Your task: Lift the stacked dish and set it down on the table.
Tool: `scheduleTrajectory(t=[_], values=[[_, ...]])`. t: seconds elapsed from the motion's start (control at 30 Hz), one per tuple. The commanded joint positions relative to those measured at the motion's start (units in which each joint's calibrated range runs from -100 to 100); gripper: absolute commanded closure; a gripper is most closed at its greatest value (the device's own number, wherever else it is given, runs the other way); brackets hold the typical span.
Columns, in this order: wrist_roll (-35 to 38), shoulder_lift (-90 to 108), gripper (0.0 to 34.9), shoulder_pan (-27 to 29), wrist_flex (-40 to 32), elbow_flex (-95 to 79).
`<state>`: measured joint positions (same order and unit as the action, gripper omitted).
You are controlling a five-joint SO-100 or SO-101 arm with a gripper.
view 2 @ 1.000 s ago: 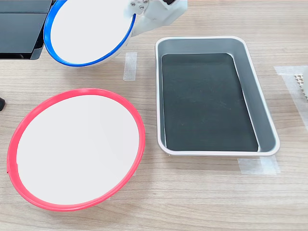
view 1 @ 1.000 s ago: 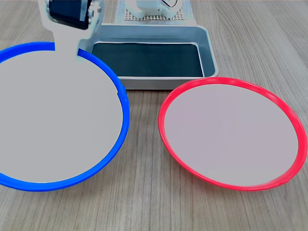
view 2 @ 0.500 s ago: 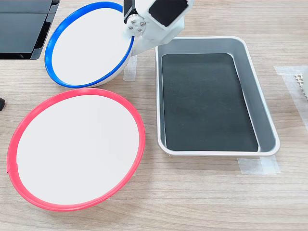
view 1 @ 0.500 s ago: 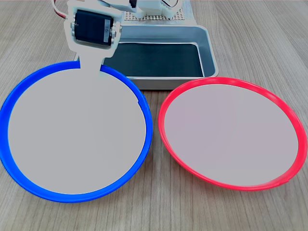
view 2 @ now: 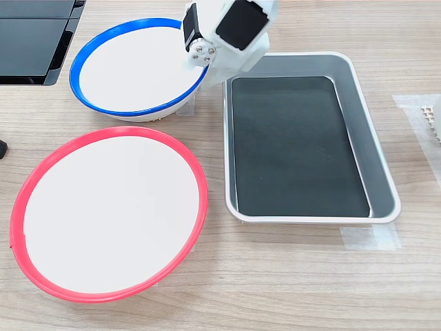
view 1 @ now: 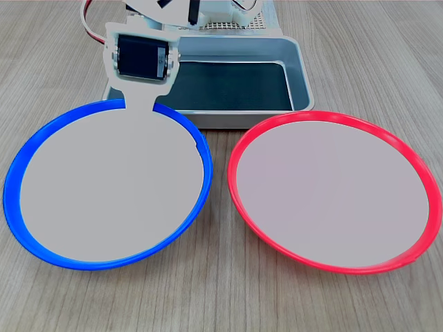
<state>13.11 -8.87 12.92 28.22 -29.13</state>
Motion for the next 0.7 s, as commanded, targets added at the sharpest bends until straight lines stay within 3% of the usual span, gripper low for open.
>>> scheduleTrajectory(t=[0.0, 0.47, 0.5, 0.53, 0.57, 0.67], values=[[0.1, 3.2, 21.3, -0.5, 3.2, 3.0], [0.2, 23.0, 20.8, -3.1, 23.9, 2.2], [0.2, 25.0, 21.9, -3.5, 24.4, 1.5], [0.0, 27.1, 25.6, -3.8, 24.4, 0.6], [-0.7, 29.5, 34.6, -4.3, 23.4, -0.7], [-5.2, 39.1, 34.8, -6.2, 14.9, -9.1]])
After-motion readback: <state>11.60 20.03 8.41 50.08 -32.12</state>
